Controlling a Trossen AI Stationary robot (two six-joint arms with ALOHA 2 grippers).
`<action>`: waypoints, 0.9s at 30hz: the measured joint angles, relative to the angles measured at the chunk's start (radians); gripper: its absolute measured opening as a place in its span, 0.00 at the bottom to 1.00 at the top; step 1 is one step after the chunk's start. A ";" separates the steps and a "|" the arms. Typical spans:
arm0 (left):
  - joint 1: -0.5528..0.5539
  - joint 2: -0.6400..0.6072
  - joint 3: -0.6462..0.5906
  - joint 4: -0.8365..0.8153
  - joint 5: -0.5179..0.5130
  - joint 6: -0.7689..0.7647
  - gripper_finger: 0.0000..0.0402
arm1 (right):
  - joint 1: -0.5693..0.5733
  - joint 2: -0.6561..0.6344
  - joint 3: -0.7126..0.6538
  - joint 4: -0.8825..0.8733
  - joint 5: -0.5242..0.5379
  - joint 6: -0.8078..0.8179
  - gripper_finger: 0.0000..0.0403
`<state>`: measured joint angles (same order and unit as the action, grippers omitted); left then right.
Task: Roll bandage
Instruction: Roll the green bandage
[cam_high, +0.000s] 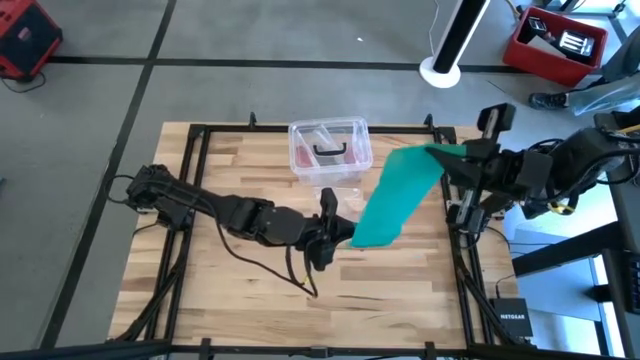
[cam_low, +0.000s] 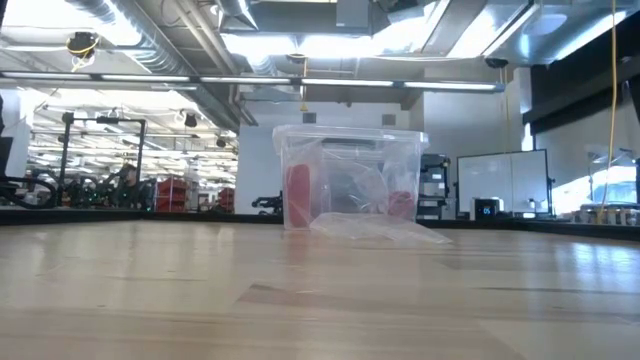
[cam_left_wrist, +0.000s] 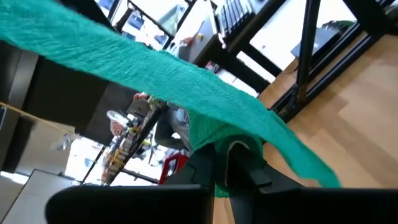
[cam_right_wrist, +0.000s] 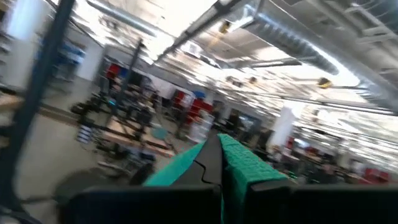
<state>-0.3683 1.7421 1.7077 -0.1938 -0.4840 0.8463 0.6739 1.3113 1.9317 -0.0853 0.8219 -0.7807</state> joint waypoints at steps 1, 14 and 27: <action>-0.003 0.000 0.000 0.004 0.010 0.000 0.04 | 0.000 0.000 0.006 -0.003 0.030 -0.023 0.00; -0.057 0.004 -0.004 -0.016 0.055 -0.009 0.04 | -0.348 -0.009 -0.016 -0.570 -0.117 0.320 0.00; -0.111 -0.014 -0.005 0.016 0.040 -0.121 0.04 | -0.656 -0.067 -0.594 -0.433 -0.542 0.608 0.00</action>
<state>-0.4789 1.7284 1.7032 -0.1776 -0.4444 0.7256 0.0181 1.2441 1.3381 -0.5184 0.2798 -0.1726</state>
